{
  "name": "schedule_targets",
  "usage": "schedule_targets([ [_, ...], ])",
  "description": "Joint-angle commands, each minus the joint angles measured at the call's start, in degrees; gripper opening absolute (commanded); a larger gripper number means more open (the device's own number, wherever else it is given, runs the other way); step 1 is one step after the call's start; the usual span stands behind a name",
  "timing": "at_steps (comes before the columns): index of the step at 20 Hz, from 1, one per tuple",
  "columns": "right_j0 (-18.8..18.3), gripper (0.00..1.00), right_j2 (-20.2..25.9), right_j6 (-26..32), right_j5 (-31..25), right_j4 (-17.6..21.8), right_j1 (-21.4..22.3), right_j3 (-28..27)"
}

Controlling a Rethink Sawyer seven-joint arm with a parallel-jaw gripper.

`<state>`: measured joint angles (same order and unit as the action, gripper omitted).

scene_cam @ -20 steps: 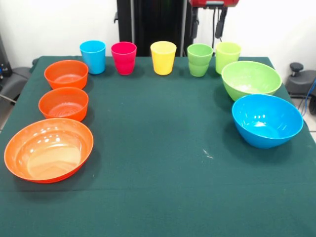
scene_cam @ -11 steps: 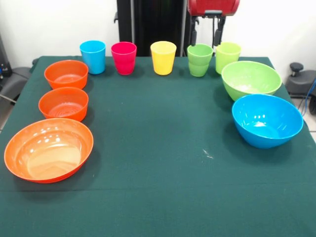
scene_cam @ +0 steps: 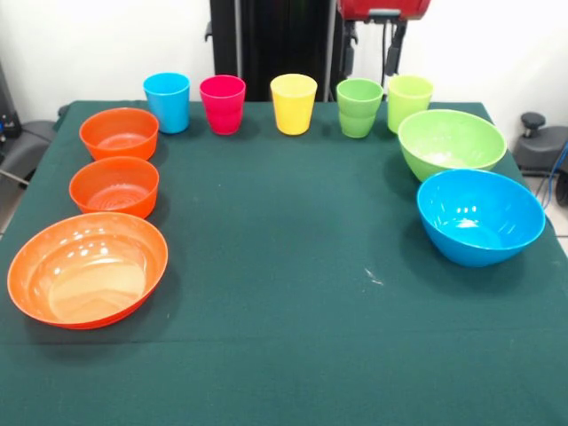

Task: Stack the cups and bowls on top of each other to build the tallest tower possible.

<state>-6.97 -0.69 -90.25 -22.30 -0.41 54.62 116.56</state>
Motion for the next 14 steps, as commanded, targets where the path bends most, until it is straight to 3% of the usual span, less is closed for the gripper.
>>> schedule_targets([
  [1, 1.3, 1.0, 0.7, -6.3, -2.0, 1.8, 6.8, 5.4],
  [14, 2.8, 1.0, -0.1, -6.7, -4.4, 1.0, 9.9, 6.0],
])
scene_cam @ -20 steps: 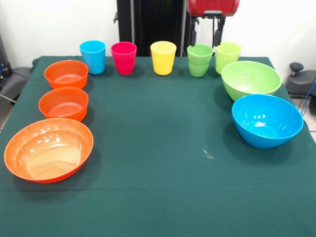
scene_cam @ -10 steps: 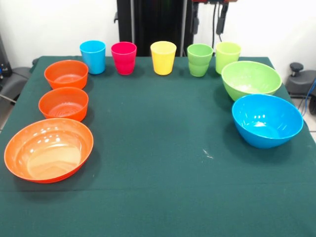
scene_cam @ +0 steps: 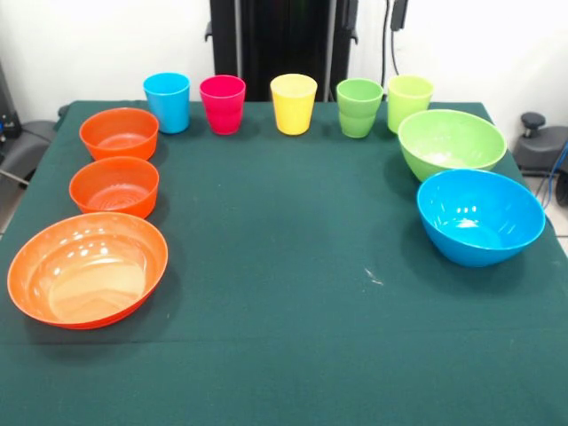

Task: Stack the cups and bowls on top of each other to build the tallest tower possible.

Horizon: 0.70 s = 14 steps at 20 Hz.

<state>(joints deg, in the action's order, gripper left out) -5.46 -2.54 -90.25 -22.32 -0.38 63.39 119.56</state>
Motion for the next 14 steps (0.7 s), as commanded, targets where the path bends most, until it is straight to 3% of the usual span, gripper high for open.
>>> schedule_targets([
  [1, 0.9, 1.0, 2.4, -6.1, -4.4, 0.8, 1.2, 3.0],
  [6, 2.1, 1.0, 1.4, -6.0, -5.6, 2.2, 1.5, 1.2],
  [9, 3.9, 1.0, -0.8, -6.5, -9.4, 3.9, 1.1, -2.1],
  [11, 1.5, 1.0, 1.7, -5.2, -7.4, 1.0, 1.6, 0.2],
  [14, 1.2, 1.0, 1.9, -3.8, -8.6, 1.4, 1.6, -0.7],
])
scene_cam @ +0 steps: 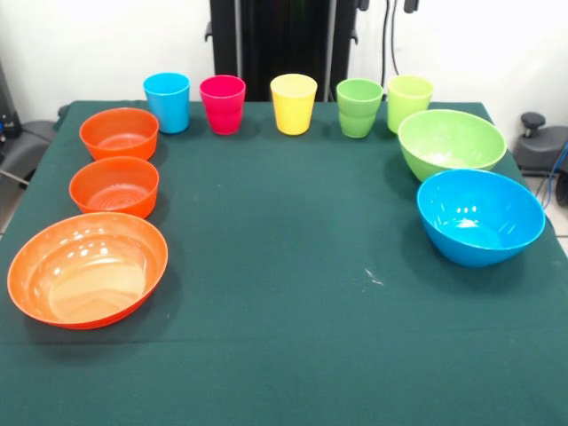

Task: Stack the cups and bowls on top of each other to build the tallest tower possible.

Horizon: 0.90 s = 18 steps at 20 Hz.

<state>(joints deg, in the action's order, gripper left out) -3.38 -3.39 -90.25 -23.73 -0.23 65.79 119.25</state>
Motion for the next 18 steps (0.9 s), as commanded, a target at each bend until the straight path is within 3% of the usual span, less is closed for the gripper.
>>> schedule_targets([
  [1, -1.5, 1.0, 3.5, -4.1, -5.3, 0.2, -0.6, 0.5],
  [9, -1.7, 1.0, 4.0, -4.8, -0.6, 2.1, -5.7, -0.9],
  [12, -4.2, 1.0, 6.0, -4.7, -0.2, -0.2, -8.4, -1.3],
  [18, -5.1, 1.0, 6.1, -5.0, 0.4, 0.6, -13.5, -6.6],
])
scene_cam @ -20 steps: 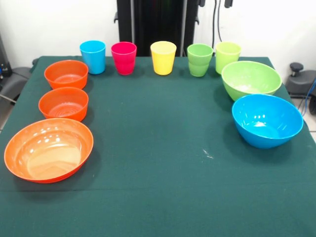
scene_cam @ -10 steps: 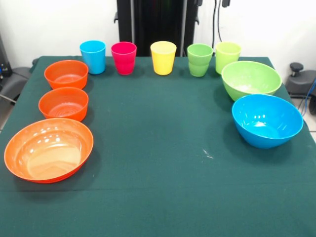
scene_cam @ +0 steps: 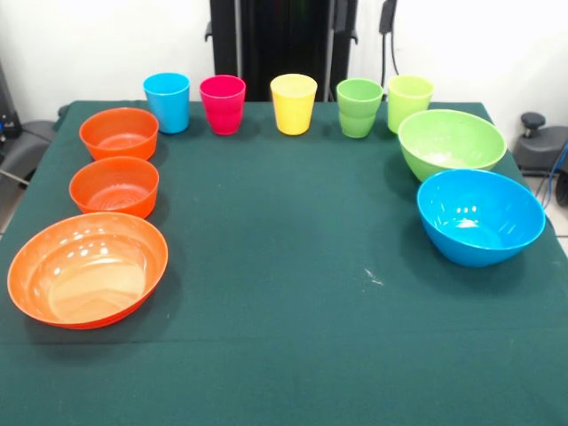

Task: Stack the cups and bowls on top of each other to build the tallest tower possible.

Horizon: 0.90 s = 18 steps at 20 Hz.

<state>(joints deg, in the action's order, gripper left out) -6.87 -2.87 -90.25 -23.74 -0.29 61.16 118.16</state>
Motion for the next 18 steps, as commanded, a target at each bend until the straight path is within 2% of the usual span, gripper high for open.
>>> schedule_targets([
  [1, -2.0, 1.0, 6.0, -4.6, 0.5, 0.7, -9.6, -6.4],
  [5, -3.3, 1.0, 8.5, -2.8, -1.6, -0.2, -12.6, -10.2],
  [11, -3.4, 1.0, 10.3, -2.0, -1.5, 0.3, -18.4, -16.7],
  [15, -1.6, 1.0, 8.2, -3.4, -4.9, 0.7, -20.7, -23.0],
  [18, -1.6, 1.0, 7.3, -3.7, -8.6, 0.3, -22.5, -27.5],
])
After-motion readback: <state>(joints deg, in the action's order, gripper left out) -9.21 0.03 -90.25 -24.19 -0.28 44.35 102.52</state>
